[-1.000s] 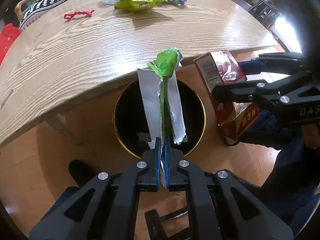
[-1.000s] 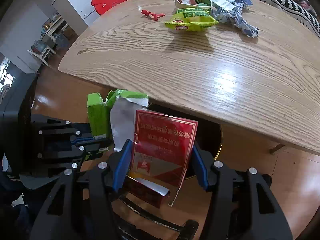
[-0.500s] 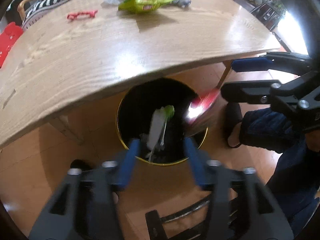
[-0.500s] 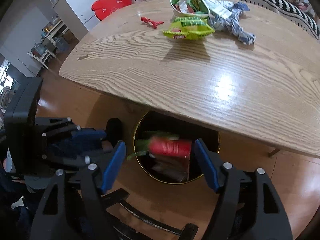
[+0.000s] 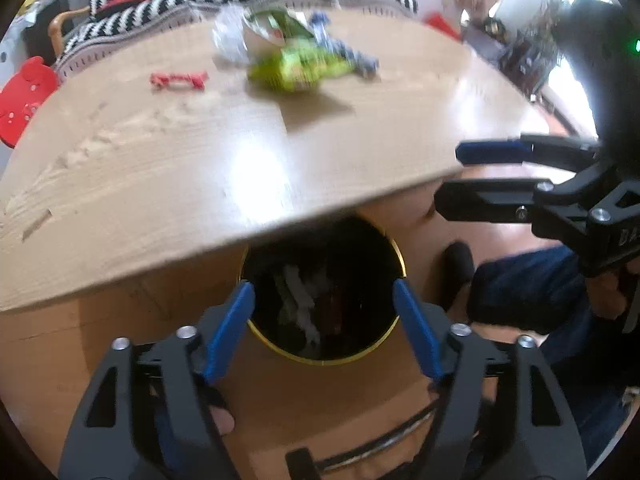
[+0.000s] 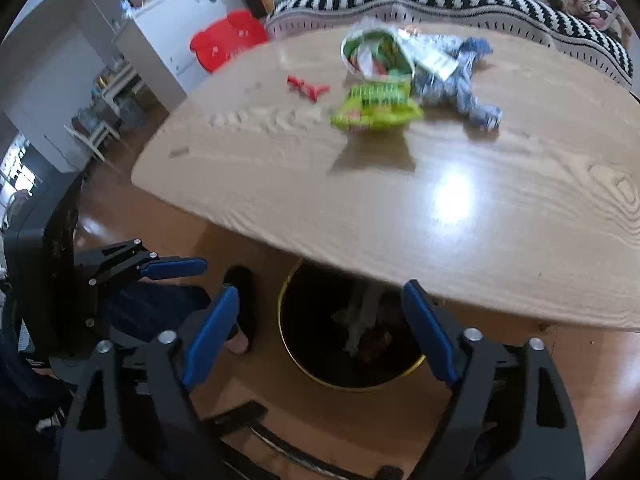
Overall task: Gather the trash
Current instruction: 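Grasp the red plastic strip with the left tool while the right tool grasps crumpled foil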
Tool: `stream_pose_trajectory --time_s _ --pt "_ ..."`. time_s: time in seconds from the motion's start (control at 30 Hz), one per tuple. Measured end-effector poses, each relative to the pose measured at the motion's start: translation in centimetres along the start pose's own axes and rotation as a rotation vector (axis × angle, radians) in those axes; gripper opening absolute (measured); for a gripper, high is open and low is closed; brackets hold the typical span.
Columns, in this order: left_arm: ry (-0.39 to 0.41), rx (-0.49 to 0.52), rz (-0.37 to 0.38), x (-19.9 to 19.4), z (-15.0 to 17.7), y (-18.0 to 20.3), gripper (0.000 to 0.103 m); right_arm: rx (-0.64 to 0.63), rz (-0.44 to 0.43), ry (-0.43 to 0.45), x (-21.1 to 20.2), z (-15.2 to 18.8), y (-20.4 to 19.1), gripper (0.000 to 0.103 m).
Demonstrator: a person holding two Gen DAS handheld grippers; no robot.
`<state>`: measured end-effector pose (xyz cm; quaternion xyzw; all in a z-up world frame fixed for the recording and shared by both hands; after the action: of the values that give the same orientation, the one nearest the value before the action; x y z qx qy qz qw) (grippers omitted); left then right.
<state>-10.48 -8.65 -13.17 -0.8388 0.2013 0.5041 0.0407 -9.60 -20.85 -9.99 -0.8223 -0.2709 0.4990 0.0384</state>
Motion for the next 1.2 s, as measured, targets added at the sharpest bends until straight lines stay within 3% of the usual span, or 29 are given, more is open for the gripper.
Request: stream_pose_trajectory --time_s 0.1,0.23,0.4,0.5,0.7,0.93,1.13,1.2 --pt "0.072 -0.024 -0.012 -1.5 -2.2 -1.0 0.086 0.033 -0.007 0.044 -1.0 -1.6 0.8 0.089" --pt "0.123 -0.088 -0.032 -2.3 -4.6 -3.0 0.090 0.083 0.001 0.089 -2.2 -4.0 2.6 0.089" --pt "0.098 -0.251 -0.020 -1.2 -7.9 -7.0 0.090 0.142 0.036 0.135 -2.8 -7.4 5.6 0.089" --pt "0.093 -0.297 -0.062 0.0 -10.0 -9.1 0.090 0.169 0.072 0.156 -2.6 -10.0 8.0 0.089" --pt "0.052 -0.437 -0.103 3.5 -13.7 -12.8 0.090 0.158 0.191 0.113 1.2 -12.9 12.8 0.089" --pt "0.039 -0.572 -0.166 8.3 -17.2 -16.1 0.090 0.129 0.229 0.061 4.9 -13.8 14.7 0.087" --pt "0.039 -0.566 -0.252 10.9 -18.7 -17.8 0.090 0.123 0.262 0.013 7.2 -13.7 16.1 0.077" --pt "0.047 -0.531 -0.260 11.3 -19.3 -17.6 0.084 0.099 0.273 0.009 7.8 -13.7 16.0 0.075"
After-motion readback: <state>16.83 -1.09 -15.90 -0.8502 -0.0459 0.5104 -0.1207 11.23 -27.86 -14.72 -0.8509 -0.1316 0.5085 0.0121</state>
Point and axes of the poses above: each gripper's, at about its wrist camera, not at the fingertips, and x roughly the way its jaws point, y to its right, z to its underside, the point moved 9 cm from there along x, roughly the way its jaws point
